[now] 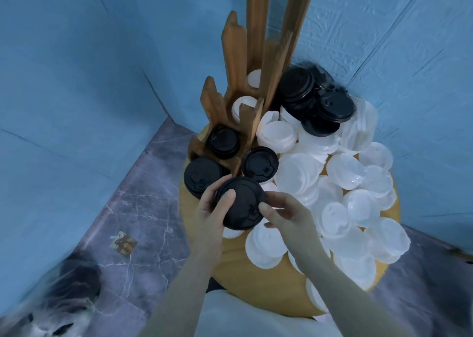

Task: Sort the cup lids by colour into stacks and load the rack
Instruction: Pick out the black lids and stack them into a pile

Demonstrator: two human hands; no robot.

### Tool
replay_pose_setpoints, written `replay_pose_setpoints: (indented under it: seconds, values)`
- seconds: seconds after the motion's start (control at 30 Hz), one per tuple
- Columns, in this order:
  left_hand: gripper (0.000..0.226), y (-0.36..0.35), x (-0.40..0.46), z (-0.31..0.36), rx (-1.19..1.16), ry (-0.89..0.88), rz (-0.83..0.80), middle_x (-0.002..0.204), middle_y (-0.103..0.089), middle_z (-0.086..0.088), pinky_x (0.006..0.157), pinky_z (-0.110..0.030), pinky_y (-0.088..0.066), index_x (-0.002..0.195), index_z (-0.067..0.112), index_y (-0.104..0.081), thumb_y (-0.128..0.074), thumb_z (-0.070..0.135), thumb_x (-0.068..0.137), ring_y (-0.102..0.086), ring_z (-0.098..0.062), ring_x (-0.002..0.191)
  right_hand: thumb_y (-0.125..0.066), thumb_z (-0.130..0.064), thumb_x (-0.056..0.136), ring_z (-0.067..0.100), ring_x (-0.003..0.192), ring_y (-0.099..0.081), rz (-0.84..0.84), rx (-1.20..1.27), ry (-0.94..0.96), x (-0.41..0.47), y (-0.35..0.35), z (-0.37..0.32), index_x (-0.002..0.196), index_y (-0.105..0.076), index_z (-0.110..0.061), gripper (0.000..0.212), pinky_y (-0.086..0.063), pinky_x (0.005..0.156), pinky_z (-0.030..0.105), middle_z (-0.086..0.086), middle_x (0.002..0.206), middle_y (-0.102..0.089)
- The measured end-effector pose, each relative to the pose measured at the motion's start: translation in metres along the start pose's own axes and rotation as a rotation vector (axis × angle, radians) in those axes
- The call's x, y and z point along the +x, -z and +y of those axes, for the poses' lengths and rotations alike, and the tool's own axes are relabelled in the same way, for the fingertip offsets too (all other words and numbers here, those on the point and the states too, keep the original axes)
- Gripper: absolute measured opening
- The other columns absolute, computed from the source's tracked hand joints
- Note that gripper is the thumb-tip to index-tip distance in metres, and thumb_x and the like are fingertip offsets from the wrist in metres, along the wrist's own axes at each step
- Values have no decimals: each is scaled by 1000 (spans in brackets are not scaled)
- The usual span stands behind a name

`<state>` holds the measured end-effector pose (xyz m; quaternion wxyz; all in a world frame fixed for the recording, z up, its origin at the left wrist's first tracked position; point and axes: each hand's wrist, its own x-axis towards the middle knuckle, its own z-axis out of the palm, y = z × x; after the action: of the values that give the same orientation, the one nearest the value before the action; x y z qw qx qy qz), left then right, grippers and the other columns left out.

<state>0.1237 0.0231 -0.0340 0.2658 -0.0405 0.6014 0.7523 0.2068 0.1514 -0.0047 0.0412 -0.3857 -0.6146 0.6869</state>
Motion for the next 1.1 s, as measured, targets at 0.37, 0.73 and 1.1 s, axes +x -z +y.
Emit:
replay_pose_setpoints:
  seconds: [0.37,0.73,1.1]
  values:
    - [52,52,63,23,362,-138,114,131,-60,2,102,-33,-49,135,18,-54,-54,50,94,-56,-9,122,-70,-17,88,8,95,-65,161,231,-73,30,-103,-6,103,-62,-23,18,-55,84,26,-5,103,-69]
    - [49,73,84,12,499,-47,-7,138,-51,1,110,-41,-43,136,25,-49,-43,55,97,-48,-14,130,-67,-11,90,15,104,-65,316,276,-102,42,-126,11,115,-62,-11,26,-53,90,29,1,109,-69]
    - [44,65,88,13,571,-80,-53,140,-44,-1,93,-6,-40,138,21,-48,-44,41,100,-46,-10,122,-71,-19,87,11,105,-65,323,223,-110,40,-127,20,114,-67,-17,27,-52,97,35,-3,109,-72]
